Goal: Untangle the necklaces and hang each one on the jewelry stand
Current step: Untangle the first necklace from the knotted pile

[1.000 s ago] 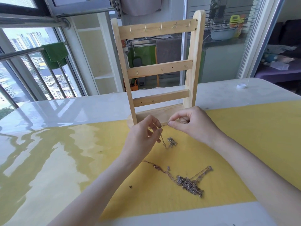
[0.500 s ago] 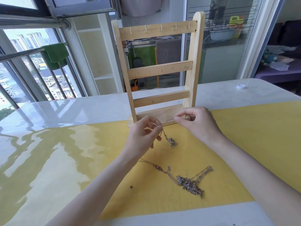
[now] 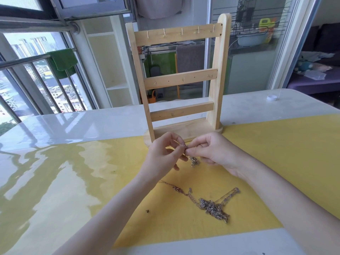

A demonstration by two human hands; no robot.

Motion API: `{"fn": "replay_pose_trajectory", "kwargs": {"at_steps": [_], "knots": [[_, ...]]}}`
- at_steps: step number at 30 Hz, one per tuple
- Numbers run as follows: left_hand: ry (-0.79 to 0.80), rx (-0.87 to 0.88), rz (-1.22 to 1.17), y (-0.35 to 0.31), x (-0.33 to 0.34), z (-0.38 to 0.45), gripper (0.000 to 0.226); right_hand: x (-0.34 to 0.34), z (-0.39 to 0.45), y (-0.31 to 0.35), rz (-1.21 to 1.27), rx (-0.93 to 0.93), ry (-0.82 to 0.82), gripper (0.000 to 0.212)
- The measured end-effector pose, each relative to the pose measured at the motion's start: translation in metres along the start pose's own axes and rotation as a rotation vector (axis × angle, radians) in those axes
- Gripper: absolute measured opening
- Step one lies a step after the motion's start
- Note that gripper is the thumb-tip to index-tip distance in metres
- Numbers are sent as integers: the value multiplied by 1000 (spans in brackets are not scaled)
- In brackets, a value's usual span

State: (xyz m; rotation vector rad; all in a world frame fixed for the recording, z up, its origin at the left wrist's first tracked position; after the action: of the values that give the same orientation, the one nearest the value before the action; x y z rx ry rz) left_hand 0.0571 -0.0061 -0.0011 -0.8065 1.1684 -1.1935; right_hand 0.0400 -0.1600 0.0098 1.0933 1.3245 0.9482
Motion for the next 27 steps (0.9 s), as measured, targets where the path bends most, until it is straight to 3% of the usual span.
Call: {"fn": "replay_pose_trajectory", "kwargs": {"at_steps": [8,15,18,23,27], "knots": [[-98,227,285,9,-8,6,18,-13,5,0,-3,19,-70,6],[-136,233,238,7,-5,5,14,-16,5,-3,55,108,204,14],[-77,103,95,4,-4,3,11,-14,1,0,34,80,281,7],[-16,-166,-158,-1,-3,0,10,-13,-2,5,-19,9,314,17],[36,-322,-262,-4,-4,-1,20,-14,-2,7,-93,-34,230,27]]}}
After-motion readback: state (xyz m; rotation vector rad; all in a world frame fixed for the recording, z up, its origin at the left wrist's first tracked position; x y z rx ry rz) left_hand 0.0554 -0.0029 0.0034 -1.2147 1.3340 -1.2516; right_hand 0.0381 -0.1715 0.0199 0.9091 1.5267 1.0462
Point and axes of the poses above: each hand's wrist, its own z-axis towards the middle knuckle, its own x-axis out of the palm, y = z × x, the point moved 1 cm from there along z, towards the middle knuckle, and after that the axes turned 13 degrees about -y, right-handed, at the moved point
